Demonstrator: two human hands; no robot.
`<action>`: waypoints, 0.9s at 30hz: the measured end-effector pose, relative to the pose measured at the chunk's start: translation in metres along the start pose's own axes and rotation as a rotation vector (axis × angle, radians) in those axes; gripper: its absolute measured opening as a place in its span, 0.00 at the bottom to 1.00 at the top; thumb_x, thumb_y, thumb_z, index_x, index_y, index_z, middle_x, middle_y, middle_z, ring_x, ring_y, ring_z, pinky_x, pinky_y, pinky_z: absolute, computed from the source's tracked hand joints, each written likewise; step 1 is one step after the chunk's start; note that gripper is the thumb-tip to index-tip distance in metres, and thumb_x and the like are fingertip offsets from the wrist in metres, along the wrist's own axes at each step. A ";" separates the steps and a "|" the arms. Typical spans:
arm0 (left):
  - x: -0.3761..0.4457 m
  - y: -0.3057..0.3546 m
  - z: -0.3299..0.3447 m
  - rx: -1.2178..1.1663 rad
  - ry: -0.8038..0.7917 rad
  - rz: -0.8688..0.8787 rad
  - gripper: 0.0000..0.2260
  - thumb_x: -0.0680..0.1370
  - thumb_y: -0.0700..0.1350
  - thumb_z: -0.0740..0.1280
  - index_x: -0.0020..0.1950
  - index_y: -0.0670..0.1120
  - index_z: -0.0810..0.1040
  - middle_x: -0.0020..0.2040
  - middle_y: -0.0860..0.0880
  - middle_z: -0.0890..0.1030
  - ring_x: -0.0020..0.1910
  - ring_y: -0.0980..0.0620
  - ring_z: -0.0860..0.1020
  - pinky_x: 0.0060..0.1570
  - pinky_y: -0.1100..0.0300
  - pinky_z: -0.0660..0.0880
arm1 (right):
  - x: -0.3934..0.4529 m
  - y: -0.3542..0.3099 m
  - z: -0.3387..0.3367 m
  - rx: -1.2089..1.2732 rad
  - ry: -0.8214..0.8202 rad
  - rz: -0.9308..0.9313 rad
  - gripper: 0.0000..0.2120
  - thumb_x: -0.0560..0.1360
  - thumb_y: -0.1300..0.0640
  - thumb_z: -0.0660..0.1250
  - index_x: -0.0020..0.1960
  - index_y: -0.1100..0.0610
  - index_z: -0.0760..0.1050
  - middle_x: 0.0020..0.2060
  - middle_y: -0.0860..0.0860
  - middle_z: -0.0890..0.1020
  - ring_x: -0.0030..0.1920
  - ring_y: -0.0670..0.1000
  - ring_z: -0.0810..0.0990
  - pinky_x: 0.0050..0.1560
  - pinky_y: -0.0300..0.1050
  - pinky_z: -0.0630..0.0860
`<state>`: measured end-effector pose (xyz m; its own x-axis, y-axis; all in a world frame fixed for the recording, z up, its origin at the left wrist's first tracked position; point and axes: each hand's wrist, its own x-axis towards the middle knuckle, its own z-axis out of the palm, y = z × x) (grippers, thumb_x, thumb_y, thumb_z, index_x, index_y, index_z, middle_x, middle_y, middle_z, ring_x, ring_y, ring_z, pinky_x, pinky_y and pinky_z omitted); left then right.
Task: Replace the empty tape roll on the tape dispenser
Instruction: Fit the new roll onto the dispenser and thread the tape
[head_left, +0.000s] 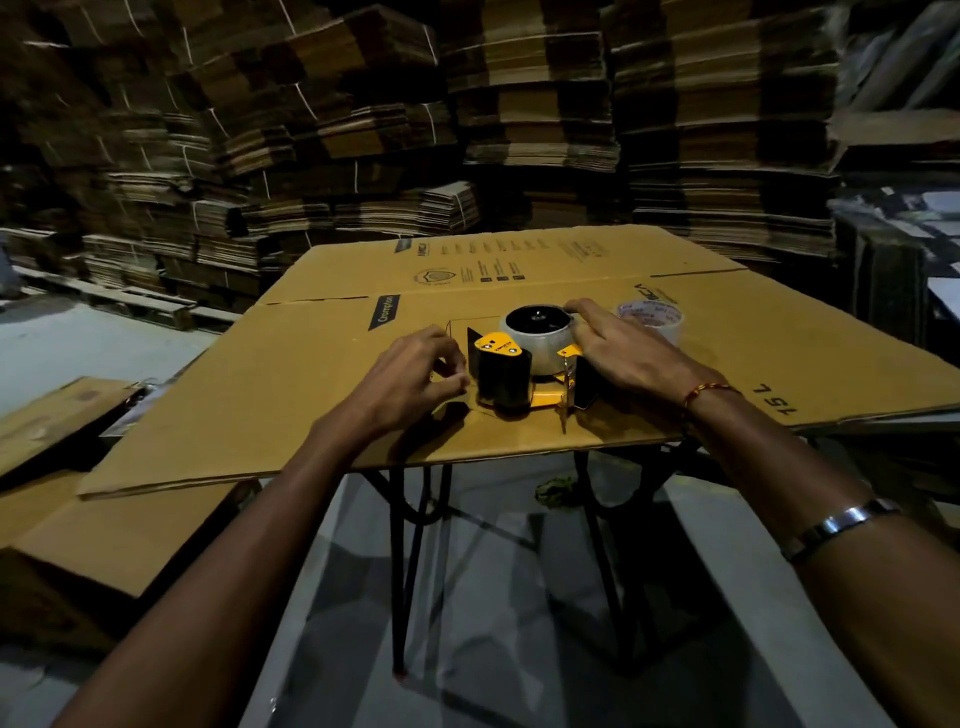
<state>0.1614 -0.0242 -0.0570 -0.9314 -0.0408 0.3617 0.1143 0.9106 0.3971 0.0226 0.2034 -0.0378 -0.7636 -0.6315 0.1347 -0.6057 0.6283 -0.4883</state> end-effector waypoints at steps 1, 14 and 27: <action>0.002 -0.001 0.001 -0.035 -0.003 -0.012 0.05 0.79 0.45 0.68 0.49 0.44 0.79 0.56 0.47 0.77 0.53 0.53 0.76 0.53 0.57 0.77 | 0.000 0.000 0.000 0.002 0.001 -0.002 0.22 0.85 0.46 0.47 0.78 0.47 0.58 0.73 0.59 0.71 0.67 0.61 0.73 0.64 0.57 0.72; 0.005 -0.009 0.002 -0.313 -0.104 -0.138 0.03 0.79 0.41 0.67 0.46 0.43 0.78 0.63 0.50 0.74 0.62 0.53 0.73 0.61 0.55 0.72 | 0.002 0.003 0.000 -0.003 0.003 -0.011 0.21 0.85 0.45 0.48 0.77 0.46 0.60 0.71 0.59 0.73 0.64 0.59 0.75 0.63 0.59 0.73; -0.042 0.026 0.010 -0.124 -0.080 0.034 0.03 0.78 0.43 0.67 0.44 0.46 0.78 0.47 0.52 0.79 0.48 0.56 0.77 0.45 0.61 0.75 | 0.002 0.001 0.000 -0.016 -0.003 -0.003 0.21 0.85 0.45 0.47 0.77 0.46 0.60 0.71 0.58 0.73 0.64 0.60 0.74 0.63 0.59 0.73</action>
<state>0.1995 0.0054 -0.0706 -0.9503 0.0260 0.3104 0.1831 0.8529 0.4889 0.0206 0.2027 -0.0374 -0.7614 -0.6345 0.1330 -0.6111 0.6339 -0.4740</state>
